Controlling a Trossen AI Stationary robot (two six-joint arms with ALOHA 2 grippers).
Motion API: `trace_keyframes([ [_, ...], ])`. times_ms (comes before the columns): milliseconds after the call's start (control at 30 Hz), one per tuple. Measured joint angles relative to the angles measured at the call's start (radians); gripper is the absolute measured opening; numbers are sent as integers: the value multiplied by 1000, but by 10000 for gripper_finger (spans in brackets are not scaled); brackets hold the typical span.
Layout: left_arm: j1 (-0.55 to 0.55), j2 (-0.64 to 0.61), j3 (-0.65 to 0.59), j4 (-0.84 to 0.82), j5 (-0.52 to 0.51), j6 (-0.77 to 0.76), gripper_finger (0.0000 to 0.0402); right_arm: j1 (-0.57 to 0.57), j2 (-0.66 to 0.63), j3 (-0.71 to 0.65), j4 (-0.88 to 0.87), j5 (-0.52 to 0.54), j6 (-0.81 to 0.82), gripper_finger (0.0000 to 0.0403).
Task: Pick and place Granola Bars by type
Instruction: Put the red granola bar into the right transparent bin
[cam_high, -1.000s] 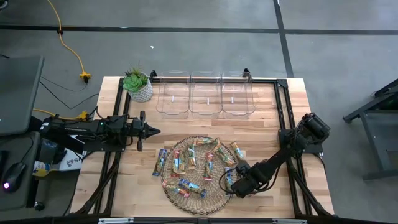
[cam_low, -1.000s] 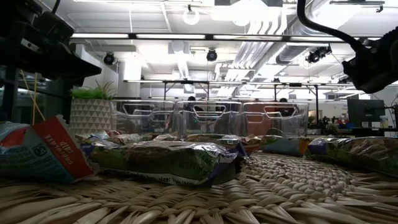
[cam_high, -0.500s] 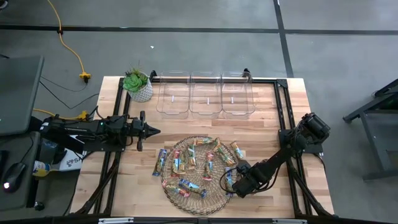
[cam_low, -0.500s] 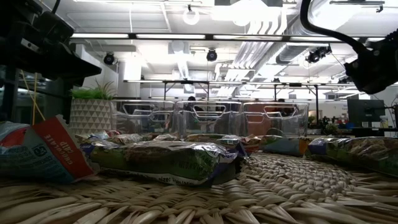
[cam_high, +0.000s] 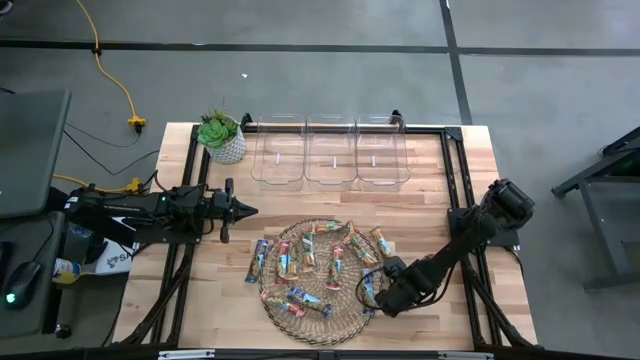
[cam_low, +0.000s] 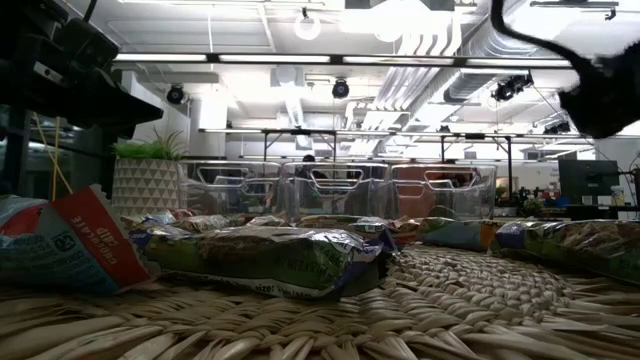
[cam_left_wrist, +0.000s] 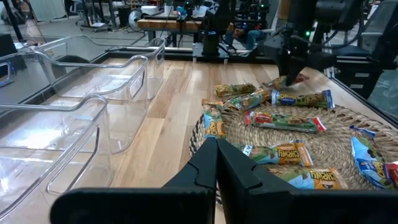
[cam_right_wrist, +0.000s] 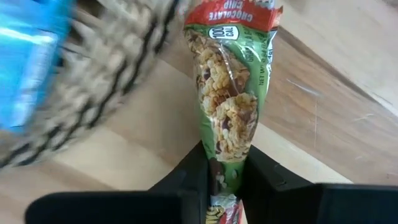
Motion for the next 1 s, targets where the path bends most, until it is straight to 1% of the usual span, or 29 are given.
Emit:
trace_keyframes([
  [133, 0, 0, 0, 0, 0, 0, 1, 0, -38, 1, -2, 8, 1, 44],
  [267, 0, 0, 0, 0, 0, 0, 1, 0, -101, 2, 6, 63, -5, 44],
  [367, 0, 0, 0, 0, 0, 0, 1, 0, -157, 2, 25, 136, -32, 41],
  [533, 0, 0, 0, 0, 0, 0, 1, -1, -259, 2, 88, 295, -119, 40],
  [633, 0, 0, 0, 0, 0, 0, 1, -1, -314, 2, 163, 398, -240, 40],
  [833, 0, 0, 0, 0, 0, 0, 1, -3, -382, 3, 363, 553, -580, 39],
  [900, 0, 0, 0, 0, 0, 0, 1, -8, -395, 3, 419, 592, -670, 40],
  [1000, 0, 0, 0, 0, 0, 0, 1, -23, -406, 3, 512, 610, -800, 40],
])
